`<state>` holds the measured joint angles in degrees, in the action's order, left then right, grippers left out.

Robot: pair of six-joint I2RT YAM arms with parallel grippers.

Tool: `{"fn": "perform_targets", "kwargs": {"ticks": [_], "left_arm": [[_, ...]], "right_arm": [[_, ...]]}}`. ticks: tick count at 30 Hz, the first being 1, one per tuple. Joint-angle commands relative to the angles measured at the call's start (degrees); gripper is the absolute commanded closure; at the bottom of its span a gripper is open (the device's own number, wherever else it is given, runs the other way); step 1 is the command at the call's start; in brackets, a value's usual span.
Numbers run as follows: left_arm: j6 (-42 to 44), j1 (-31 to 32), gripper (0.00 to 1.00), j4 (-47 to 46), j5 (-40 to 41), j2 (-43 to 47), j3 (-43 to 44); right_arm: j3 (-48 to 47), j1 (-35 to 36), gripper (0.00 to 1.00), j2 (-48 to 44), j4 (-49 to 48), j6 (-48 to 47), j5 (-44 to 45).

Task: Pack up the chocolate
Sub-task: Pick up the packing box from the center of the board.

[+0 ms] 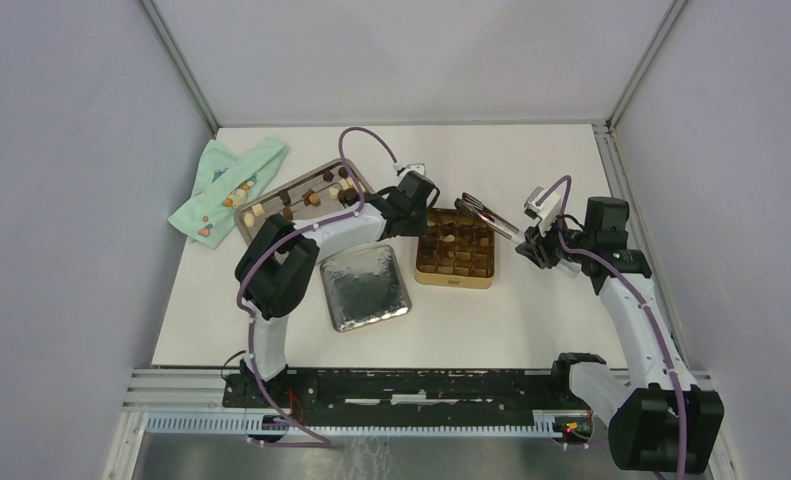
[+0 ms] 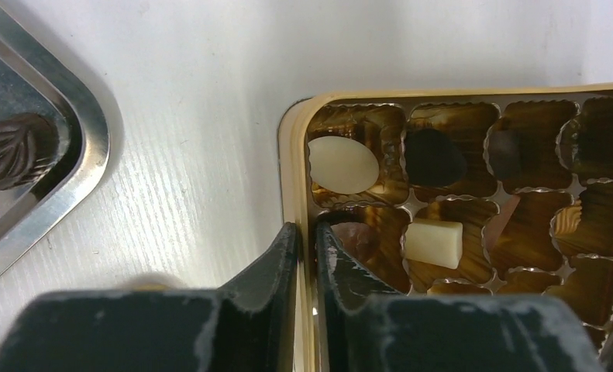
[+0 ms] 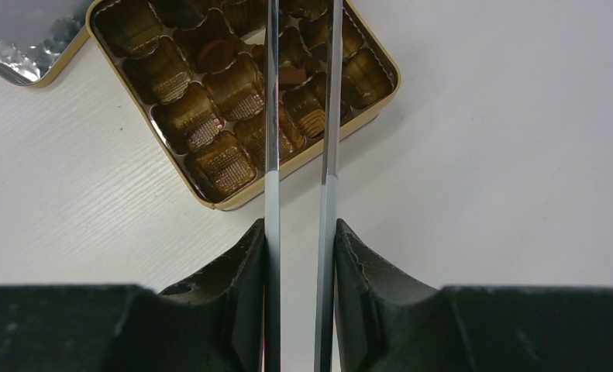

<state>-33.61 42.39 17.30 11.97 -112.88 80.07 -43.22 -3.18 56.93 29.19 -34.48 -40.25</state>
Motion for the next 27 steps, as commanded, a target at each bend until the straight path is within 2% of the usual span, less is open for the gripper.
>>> {"fn": "perform_targets", "kwargs": {"ticks": [1, 4, 10, 16, 20, 27], "left_arm": [[2.0, 0.0, 0.87, 0.4, 1.8, -1.2, 3.0], [2.0, 0.2, 0.98, 0.3, 2.9, -1.2, 3.6], [2.9, 2.4, 0.98, -4.9, 8.7, 3.0, 1.6], [5.9, 5.2, 0.98, -14.4, 17.9, 10.3, -4.6], [7.7, 6.4, 0.98, -21.8, 21.3, 14.6, -9.8], [10.9, 8.6, 0.98, -30.2, 26.2, 19.3, -15.6]], "right_arm": [[-0.5, 0.2, 1.00, -1.0, -2.0, 0.2, -0.8], [-0.5, 0.3, 1.00, -0.9, -2.1, 0.4, -0.8], [-0.4, 0.4, 1.00, -1.7, -3.0, 1.8, -0.9], [-1.7, 0.4, 1.00, -3.3, -1.8, 2.1, -6.1], [-2.4, 0.4, 1.00, -5.7, -1.0, 1.1, -9.2], [-7.4, -0.1, 1.00, -7.6, 4.9, -2.6, -9.9]]}}
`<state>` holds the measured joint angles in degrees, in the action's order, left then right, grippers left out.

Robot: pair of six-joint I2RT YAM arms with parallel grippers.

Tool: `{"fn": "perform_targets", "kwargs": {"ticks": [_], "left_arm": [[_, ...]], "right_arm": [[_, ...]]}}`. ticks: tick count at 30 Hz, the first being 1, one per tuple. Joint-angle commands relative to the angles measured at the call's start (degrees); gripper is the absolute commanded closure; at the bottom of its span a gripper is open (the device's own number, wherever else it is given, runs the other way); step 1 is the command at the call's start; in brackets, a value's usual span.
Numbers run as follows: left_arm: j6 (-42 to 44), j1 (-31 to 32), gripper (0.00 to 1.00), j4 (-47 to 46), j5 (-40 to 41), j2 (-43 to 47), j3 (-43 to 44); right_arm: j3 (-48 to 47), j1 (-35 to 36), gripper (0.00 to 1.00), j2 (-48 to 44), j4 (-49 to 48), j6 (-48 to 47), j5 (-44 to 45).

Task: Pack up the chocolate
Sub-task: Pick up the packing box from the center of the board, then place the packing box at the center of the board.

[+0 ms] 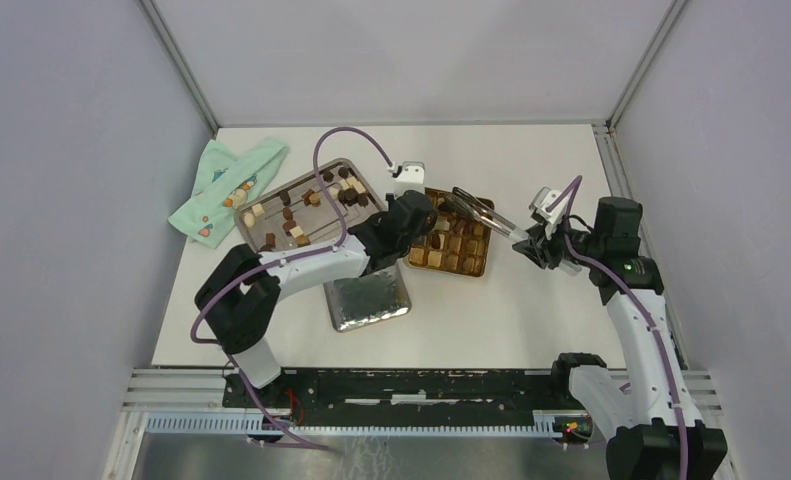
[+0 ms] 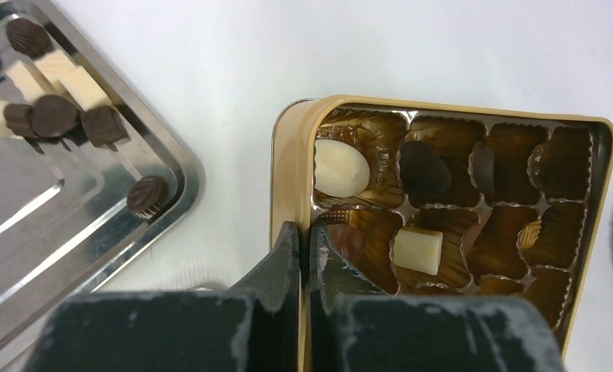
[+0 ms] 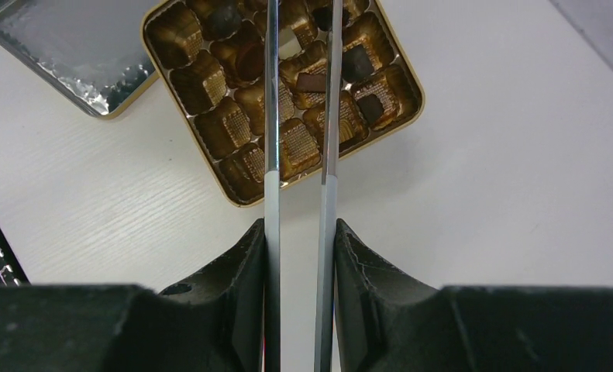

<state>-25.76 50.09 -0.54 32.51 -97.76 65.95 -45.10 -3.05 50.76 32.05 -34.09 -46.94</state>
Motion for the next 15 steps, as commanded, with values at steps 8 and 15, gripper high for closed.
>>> {"fn": "perform_targets", "kwargs": {"ticks": [8, 15], "left_arm": [[-0.2, 0.7, 0.98, -10.7, 3.4, 1.0, 0.3], [-6.4, -1.9, 0.98, -3.2, -1.3, -6.9, 7.2]], "right_arm": [[-6.8, -0.3, 1.00, -2.6, 14.3, -13.8, 1.5], [-3.6, -0.4, 1.00, -4.0, 18.6, -17.6, 8.7]]}}
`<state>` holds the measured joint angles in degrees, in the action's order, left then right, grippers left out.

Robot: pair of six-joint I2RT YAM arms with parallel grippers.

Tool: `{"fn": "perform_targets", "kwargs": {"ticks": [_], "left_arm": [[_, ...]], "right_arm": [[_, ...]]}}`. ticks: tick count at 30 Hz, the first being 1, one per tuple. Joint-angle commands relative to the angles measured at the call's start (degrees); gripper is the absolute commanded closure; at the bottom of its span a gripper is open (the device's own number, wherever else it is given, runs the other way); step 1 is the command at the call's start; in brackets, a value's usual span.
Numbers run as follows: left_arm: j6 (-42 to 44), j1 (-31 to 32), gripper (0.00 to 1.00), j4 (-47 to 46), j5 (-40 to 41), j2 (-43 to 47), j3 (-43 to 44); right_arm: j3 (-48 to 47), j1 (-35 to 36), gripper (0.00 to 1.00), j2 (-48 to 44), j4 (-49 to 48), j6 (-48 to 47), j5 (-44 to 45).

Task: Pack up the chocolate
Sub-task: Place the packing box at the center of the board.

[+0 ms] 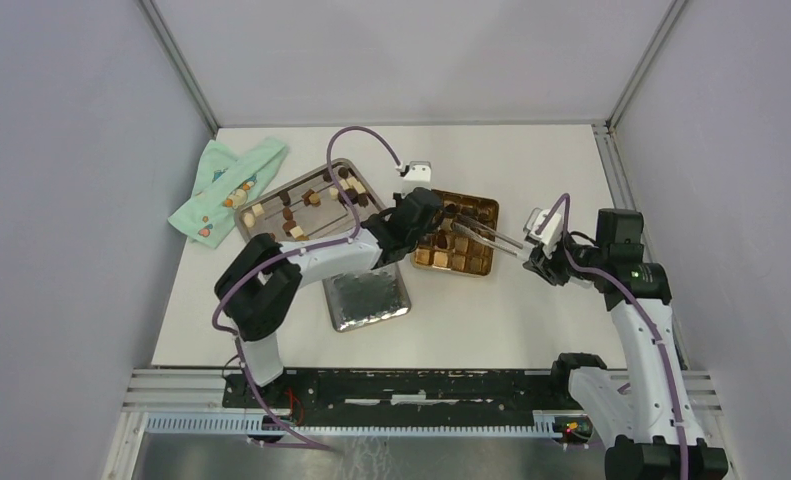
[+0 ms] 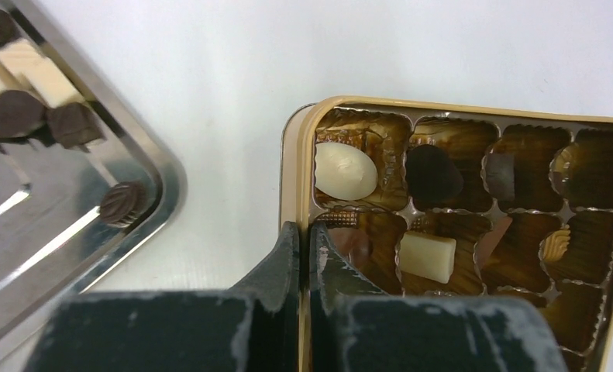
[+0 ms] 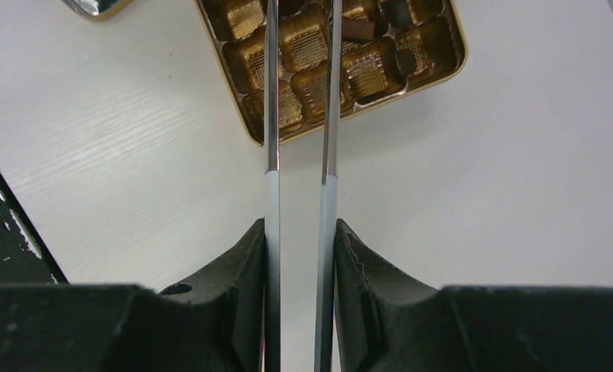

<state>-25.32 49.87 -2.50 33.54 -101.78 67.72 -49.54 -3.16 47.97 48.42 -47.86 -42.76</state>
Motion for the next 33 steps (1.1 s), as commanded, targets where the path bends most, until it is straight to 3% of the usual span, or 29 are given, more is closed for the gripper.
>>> {"fn": "perform_targets", "kwargs": {"ticks": [1, 9, 19, 27, 33], "left_arm": [[-7.5, -2.4, 0.98, -0.5, -3.4, -3.9, 6.1], [-10.0, -4.4, 0.96, 2.1, -7.4, -9.1, 9.4], [-11.0, -4.6, 0.59, 2.1, -8.5, -8.1, 8.6], [-9.6, -4.6, 0.45, 2.1, -8.4, 2.7, 3.2], [-7.3, -4.7, 0.29, 2.9, -21.0, 16.0, -3.2]], "right_arm": [[1.2, -0.3, 1.00, -1.1, 1.9, -3.6, 5.5], [2.9, -0.4, 1.00, 1.7, 0.8, -2.7, 8.0], [2.8, -0.3, 1.00, 6.2, -2.1, -0.7, 6.6], [3.0, -0.3, 0.99, 8.3, -4.2, 1.3, 6.9], [4.2, -0.3, 0.97, 10.9, -6.7, 2.4, 7.5]]}}
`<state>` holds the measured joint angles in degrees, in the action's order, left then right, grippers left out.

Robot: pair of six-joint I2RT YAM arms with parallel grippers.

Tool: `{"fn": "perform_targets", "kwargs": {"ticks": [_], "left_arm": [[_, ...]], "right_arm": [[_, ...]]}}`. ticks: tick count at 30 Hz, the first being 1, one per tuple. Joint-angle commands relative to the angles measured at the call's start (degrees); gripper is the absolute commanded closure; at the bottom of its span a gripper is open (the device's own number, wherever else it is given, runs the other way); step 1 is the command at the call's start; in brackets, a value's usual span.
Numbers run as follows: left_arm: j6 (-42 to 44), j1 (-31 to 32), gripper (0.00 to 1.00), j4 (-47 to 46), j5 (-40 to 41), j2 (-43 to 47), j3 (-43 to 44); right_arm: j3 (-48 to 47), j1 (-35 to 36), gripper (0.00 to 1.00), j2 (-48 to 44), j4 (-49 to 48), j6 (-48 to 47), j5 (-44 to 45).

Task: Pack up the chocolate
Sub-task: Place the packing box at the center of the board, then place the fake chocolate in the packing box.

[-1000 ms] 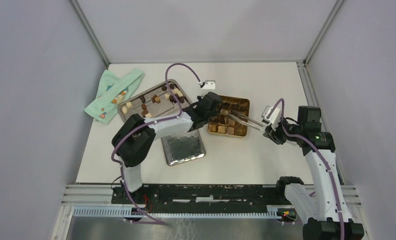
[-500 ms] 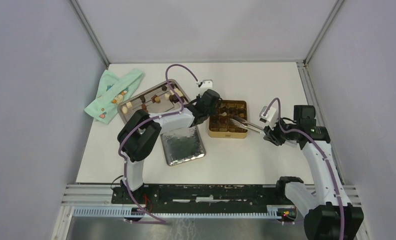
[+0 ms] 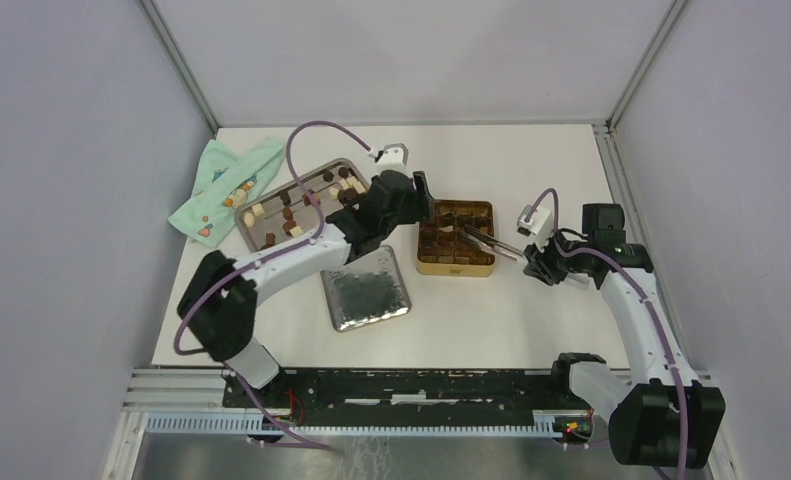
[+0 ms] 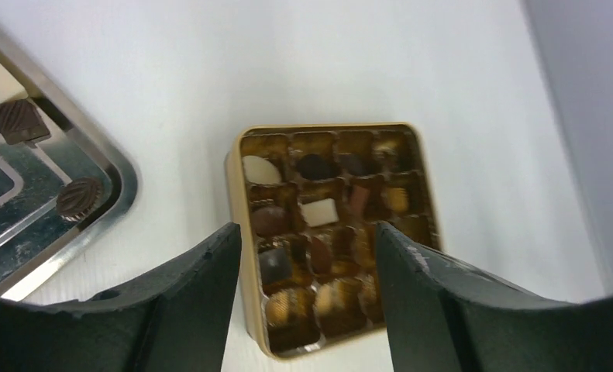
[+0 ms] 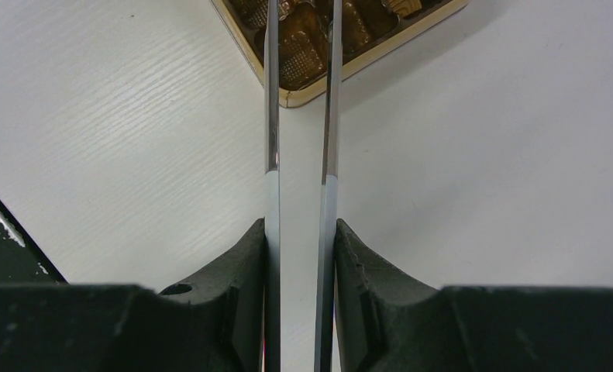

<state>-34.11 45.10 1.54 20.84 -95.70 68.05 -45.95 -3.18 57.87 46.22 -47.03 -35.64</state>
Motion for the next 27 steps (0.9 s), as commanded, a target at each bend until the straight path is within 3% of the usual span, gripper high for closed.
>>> {"fn": "perform_targets", "kwargs": {"ticks": [1, 7, 13, 18, 22, 27], "left_arm": [[1.8, 0.1, 0.26, -0.1, -10.0, 12.6, -4.8], [8.6, 0.1, 0.14, 12.9, -9.9, 27.3, -6.2], [22.2, 0.1, 0.06, 29.5, -0.5, 39.3, -2.5], [26.7, 0.0, 0.02, 29.0, 11.8, 48.8, -12.3], [27.1, 0.1, 0.01, 25.1, 14.1, 56.2, -20.3], [25.6, 0.1, 0.00, 25.3, 14.4, 61.7, -22.1]], "right_arm": [[0.9, -0.3, 0.97, 1.4, -5.2, 1.9, 0.5], [1.9, -0.3, 0.93, 2.5, -7.7, 3.6, 0.5], [2.7, -0.3, 0.85, 3.5, -8.7, 4.6, -0.7], [3.0, -0.3, 0.74, 3.3, -9.1, 5.4, -0.7], [2.8, -0.2, 0.66, 3.2, -8.7, 5.6, -1.8], [3.0, -0.2, 0.61, 3.2, -8.9, 5.9, -2.7]]}}
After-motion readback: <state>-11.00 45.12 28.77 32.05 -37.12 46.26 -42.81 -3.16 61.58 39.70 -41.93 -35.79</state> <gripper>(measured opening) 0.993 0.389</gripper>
